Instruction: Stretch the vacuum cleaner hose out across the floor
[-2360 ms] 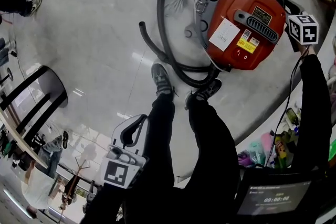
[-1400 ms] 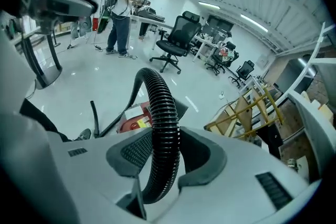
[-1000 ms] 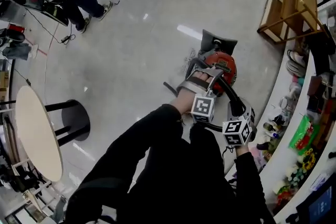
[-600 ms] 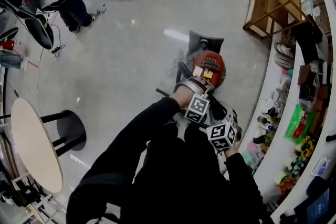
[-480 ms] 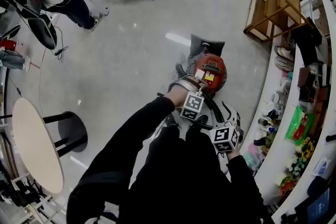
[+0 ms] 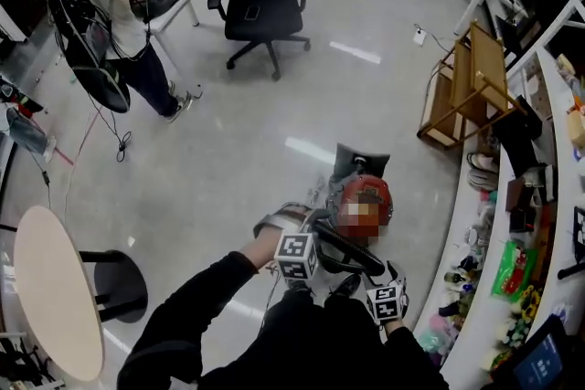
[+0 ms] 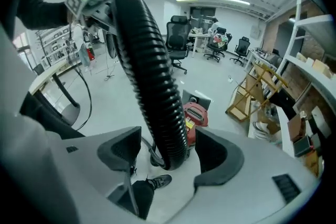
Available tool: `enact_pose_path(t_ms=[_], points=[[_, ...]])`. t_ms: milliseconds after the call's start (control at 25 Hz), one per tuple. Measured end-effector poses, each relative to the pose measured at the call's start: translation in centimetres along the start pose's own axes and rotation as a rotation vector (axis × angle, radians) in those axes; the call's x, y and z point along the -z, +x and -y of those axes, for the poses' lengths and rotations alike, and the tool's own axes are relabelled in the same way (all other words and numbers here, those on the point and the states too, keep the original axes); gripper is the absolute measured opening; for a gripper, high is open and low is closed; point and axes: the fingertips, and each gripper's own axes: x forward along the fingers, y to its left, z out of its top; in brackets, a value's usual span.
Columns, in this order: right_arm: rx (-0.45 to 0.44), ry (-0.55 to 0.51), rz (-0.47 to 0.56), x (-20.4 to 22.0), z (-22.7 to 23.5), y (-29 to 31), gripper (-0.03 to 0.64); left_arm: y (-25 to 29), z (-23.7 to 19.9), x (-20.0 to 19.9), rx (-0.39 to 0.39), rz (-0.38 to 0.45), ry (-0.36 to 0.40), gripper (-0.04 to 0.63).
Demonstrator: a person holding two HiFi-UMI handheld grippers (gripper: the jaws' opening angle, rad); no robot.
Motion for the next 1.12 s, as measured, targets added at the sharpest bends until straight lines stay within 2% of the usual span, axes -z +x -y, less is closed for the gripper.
enact_pose_path(t_ms=[80,200,320,480,600,680,800,960,1040,1120], points=[[-0.003,0.002,0.005,-1.1,-0.7,1.8,0.307,-2.4,0.3,0.2,-0.024,0.002,-0.012,0.169],[0.009,-0.102,0.052,-4.2,-1.3,3.6,0.299,-5.9,-0.2,0.9,-0.084,-0.025,-0.058,0.169],[0.045,-0.247,0.156,-8.2,-1.9,1.7,0.161,-9.7,0.0,2.4,-0.159,-0.077,-0.146,0.169],[0.045,-0.344,0.327,-12.0,-2.9,-4.2,0.156,-14.4,3.6,4.9,-0.212,-0.115,-0.372,0.169],[0.067,-0.415,0.439,-14.5,-3.2,-9.1,0.156,-16.7,6.9,5.5,-0.252,-0.106,-0.554,0.173],[0.097,-0.464,0.511,-15.6,-3.1,-12.1,0.156,-17.2,9.3,5.3,-0.284,-0.099,-0.640,0.178],[0.132,-0.542,0.581,-16.4,-3.2,-15.3,0.156,-16.7,12.6,5.2,-0.318,-0.123,-0.706,0.179],[0.145,-0.638,0.611,-16.6,-4.6,-17.2,0.156,-17.3,15.3,5.8,-0.355,-0.213,-0.749,0.191],[0.160,-0.668,0.618,-16.9,-5.2,-17.9,0.156,-18.3,15.5,5.6,-0.368,-0.196,-0.785,0.204],[0.196,-0.716,0.614,-17.2,-5.9,-18.4,0.156,-20.0,14.8,4.7,-0.404,-0.132,-0.799,0.221]])
